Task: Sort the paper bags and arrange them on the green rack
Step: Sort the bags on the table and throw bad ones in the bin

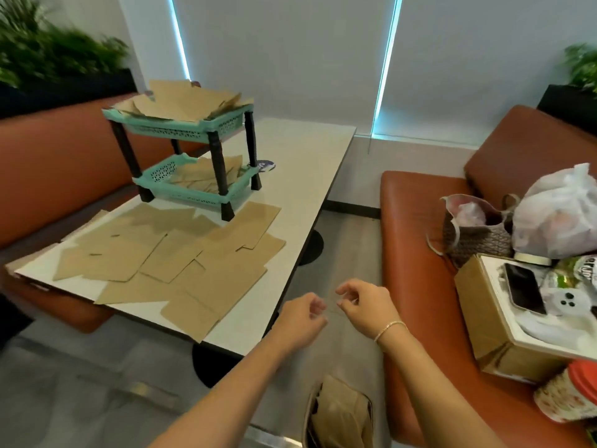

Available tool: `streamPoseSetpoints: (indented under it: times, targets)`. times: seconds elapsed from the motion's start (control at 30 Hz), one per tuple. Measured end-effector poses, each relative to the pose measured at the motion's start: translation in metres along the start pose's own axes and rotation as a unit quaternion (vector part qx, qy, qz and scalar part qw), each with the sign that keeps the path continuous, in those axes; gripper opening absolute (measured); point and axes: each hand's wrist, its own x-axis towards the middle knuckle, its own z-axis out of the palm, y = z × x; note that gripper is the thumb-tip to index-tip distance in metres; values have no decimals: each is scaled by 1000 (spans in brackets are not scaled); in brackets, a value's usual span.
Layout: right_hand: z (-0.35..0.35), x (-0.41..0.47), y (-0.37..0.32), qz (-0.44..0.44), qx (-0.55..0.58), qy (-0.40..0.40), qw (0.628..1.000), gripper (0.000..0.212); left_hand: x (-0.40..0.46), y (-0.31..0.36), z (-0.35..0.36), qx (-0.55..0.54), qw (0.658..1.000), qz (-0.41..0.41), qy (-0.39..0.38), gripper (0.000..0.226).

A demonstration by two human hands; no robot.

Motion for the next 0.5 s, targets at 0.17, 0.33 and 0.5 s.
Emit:
streamPoseSetpoints:
  times: [0.17,0.33,0.5]
  targets:
    - [37,14,-50,-24,1,-51,998,29,3,-38,-61,34,997,-17,68,27]
    - [67,44,-94,-11,14,-70,997,47,31,-84,-113,64,991,-54,107,45]
    - [104,85,-121,51,-23,-79,995,58,56,-126,-142,162,979,-100,74,80]
